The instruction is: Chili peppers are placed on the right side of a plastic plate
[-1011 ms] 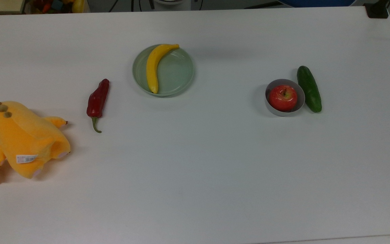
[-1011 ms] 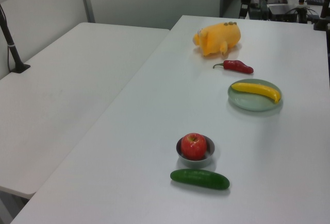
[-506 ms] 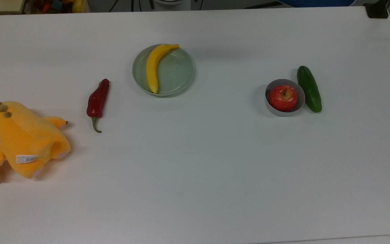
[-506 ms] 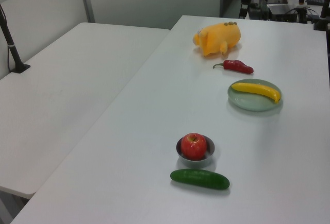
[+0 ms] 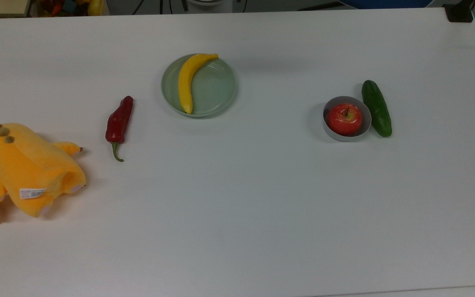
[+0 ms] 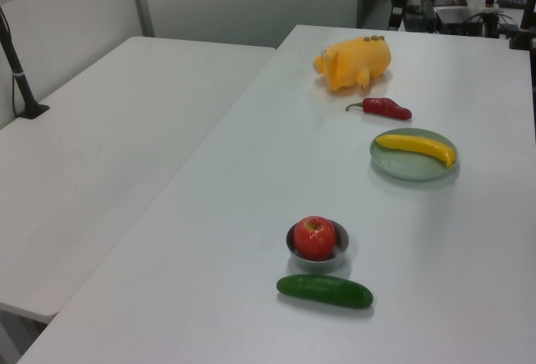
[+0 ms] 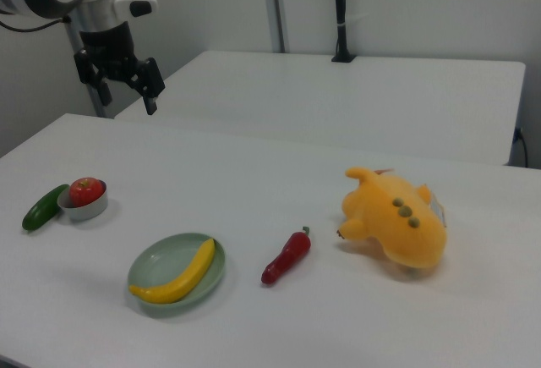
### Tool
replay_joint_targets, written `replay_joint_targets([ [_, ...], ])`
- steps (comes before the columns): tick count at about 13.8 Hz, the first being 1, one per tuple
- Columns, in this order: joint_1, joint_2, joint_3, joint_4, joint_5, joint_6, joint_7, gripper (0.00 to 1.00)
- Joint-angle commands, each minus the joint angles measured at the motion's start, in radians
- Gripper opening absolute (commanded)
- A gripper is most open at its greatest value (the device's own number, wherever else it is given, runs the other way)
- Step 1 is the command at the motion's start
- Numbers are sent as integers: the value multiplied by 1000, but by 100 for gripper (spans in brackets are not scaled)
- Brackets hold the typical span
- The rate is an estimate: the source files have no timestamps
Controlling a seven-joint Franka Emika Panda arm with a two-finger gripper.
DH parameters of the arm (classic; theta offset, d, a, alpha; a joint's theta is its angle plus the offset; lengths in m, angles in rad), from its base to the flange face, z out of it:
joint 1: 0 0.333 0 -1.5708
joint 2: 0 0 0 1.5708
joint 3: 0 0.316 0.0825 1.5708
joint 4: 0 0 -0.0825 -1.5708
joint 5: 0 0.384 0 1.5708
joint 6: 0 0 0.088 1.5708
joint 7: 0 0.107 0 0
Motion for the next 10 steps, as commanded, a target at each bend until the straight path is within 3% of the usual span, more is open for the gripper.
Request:
replay_joint_targets([
  [1,-4,-11,0,-22,20,12,-30,100],
  [4,-5,-8,0,-39,8,9,-108,100],
  [10,-5,-5,0,-47,8,5,-114,100],
])
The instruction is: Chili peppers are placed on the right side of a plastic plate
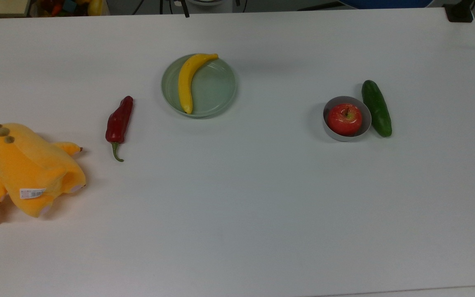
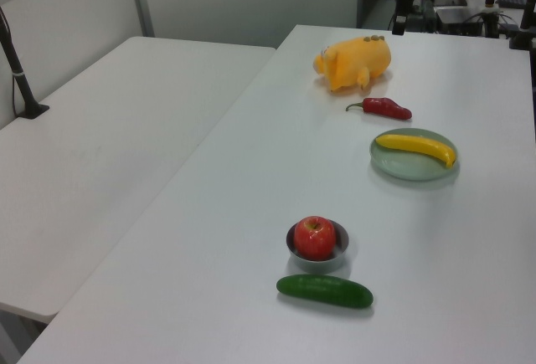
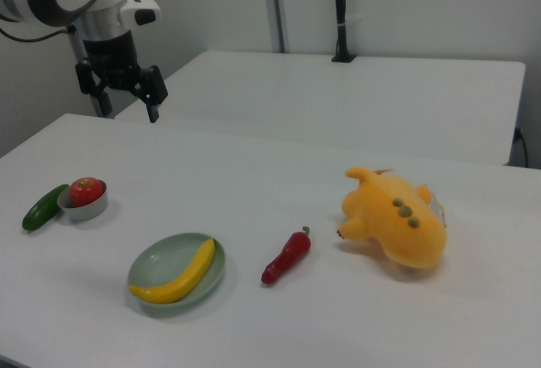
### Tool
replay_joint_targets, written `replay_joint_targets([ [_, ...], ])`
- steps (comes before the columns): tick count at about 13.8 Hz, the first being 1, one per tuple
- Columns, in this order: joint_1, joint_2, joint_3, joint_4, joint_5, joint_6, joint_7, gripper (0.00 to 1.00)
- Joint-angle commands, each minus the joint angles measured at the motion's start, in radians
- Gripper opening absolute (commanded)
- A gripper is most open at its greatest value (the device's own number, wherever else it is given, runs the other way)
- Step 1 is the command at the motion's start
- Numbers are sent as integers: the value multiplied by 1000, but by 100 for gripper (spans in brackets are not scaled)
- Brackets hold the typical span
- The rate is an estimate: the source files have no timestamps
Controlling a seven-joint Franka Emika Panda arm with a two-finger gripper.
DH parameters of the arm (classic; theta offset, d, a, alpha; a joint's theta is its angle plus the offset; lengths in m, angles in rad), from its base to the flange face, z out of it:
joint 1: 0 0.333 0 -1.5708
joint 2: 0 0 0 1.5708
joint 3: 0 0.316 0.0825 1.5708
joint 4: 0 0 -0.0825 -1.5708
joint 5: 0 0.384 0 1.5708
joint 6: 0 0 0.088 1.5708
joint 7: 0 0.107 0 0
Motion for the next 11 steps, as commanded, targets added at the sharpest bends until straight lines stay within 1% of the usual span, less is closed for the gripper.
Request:
replay_joint_targets([
  [1,-4,-10,0,-26,8,5,-30,100],
  [11,-13,2,0,-26,7,11,-32,100],
])
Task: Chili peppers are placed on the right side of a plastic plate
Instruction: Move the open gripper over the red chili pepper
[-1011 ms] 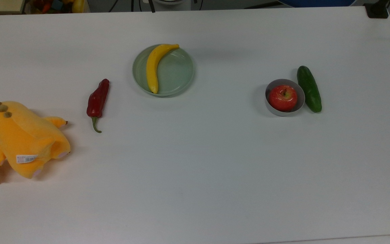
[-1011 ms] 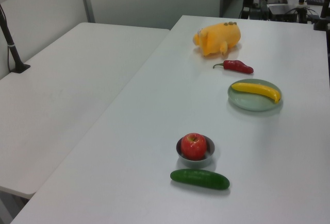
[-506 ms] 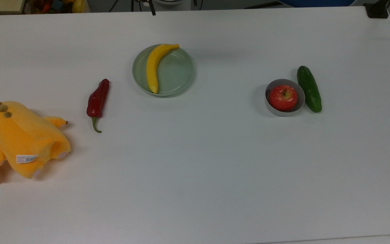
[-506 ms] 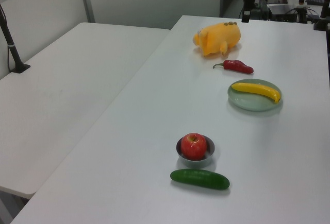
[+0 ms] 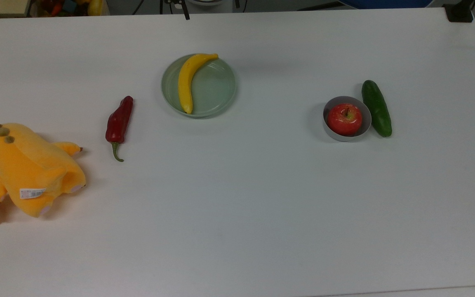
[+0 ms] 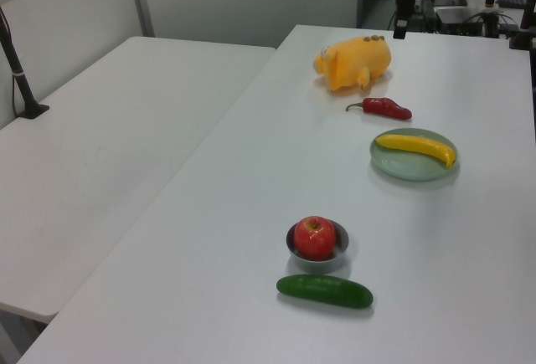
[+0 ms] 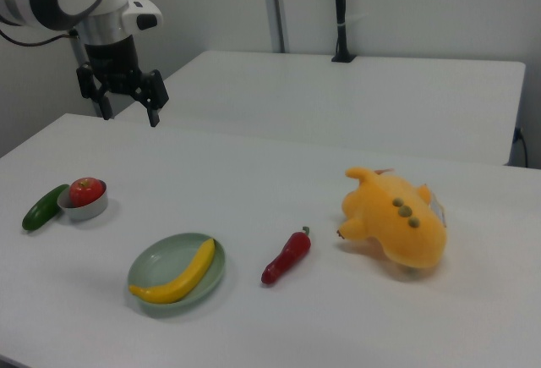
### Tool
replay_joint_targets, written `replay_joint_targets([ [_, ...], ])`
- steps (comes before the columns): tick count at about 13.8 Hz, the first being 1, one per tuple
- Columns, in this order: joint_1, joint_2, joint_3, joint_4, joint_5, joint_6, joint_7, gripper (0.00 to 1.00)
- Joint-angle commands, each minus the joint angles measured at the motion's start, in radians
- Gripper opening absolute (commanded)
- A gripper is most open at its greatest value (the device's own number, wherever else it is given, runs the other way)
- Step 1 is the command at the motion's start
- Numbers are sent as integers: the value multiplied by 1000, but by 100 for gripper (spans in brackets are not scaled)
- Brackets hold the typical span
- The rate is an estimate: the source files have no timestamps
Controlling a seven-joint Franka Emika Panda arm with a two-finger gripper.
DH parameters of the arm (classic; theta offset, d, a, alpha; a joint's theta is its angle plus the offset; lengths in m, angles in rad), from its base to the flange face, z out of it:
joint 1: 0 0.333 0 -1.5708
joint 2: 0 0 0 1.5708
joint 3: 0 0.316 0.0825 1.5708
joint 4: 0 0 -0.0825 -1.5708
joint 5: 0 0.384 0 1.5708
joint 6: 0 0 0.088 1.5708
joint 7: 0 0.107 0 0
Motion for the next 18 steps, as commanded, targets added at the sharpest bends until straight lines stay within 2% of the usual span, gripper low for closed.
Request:
replay_joint_targets([
  [1,-26,4,0,-11,7,11,-24,100],
  [5,-63,38,-4,0,1,26,-102,100],
  [8,-95,75,-9,3,-12,106,-121,100],
  [11,-112,118,-53,0,-27,190,-122,100],
  [16,-122,208,-158,-6,-22,291,-159,100],
  [18,-123,240,-164,-34,-26,342,-177,100],
])
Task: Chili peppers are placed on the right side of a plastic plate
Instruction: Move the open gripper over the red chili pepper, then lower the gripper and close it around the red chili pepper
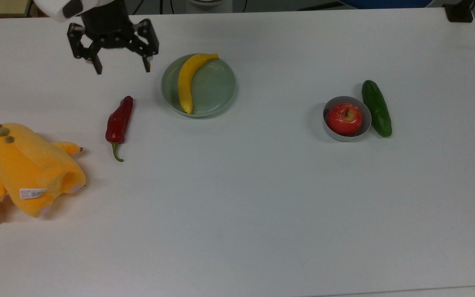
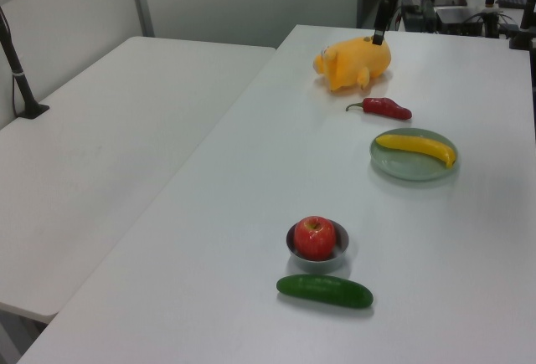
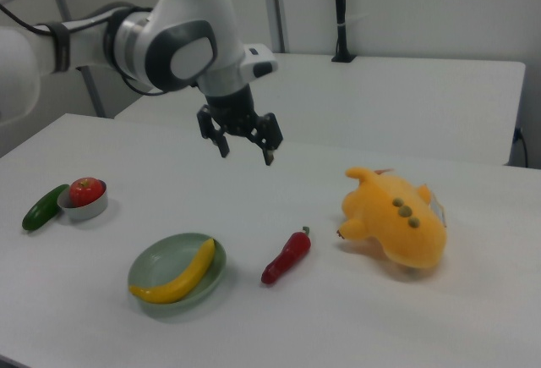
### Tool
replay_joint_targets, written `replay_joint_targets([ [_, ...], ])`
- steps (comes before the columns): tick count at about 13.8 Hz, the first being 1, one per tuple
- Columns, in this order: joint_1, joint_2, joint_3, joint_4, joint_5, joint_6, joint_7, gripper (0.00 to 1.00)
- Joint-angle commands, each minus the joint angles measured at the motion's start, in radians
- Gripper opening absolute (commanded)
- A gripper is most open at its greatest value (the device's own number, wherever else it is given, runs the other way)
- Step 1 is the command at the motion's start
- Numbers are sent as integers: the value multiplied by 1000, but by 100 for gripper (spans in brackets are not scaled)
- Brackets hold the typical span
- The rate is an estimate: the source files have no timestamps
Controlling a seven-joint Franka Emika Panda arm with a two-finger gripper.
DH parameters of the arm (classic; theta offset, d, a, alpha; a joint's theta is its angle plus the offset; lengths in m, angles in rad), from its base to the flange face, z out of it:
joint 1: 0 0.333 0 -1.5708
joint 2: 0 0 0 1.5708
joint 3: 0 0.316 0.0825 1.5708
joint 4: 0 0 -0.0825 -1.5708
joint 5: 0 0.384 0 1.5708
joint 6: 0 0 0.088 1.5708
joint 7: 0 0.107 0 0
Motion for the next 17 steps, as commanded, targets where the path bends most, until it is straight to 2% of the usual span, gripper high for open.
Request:
replay_joint_targets([
  [1,5,58,-23,-47,-9,111,-36,100],
  [9,-36,184,-26,-101,-15,222,-38,100],
  [12,-61,221,-25,-119,-80,228,-38,100],
  [15,-61,239,-25,-163,-81,317,-38,99],
  [17,-59,249,-25,-167,-81,321,-38,79],
])
